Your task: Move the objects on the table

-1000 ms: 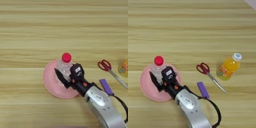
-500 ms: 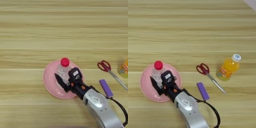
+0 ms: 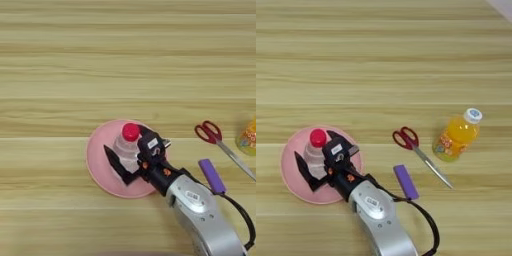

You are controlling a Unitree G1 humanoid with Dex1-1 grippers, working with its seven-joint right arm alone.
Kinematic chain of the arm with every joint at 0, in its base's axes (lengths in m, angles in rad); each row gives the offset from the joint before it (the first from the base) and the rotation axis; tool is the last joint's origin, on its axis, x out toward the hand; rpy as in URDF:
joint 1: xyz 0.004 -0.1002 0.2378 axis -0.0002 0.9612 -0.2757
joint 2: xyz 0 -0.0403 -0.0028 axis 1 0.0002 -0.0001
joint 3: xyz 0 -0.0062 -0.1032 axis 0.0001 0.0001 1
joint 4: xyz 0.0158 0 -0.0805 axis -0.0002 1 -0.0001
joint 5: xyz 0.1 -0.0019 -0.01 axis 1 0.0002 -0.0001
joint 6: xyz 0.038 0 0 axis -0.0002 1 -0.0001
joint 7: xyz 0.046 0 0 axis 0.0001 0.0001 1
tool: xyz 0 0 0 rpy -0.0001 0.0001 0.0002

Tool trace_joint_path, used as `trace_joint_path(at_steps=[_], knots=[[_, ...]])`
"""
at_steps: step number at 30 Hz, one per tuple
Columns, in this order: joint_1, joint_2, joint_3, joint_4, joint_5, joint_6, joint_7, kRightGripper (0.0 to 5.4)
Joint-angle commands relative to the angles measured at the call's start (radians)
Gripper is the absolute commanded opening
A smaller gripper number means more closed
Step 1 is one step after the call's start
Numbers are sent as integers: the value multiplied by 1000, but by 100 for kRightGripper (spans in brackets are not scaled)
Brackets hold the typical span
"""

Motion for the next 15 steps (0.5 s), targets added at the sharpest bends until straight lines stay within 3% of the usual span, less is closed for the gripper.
trace_joint_path(at_steps=[1, 15], knots=[[-40, 10, -10, -37, 3, -33, -11, 539], [1, -12, -16, -98, 11, -13, 0, 539]])
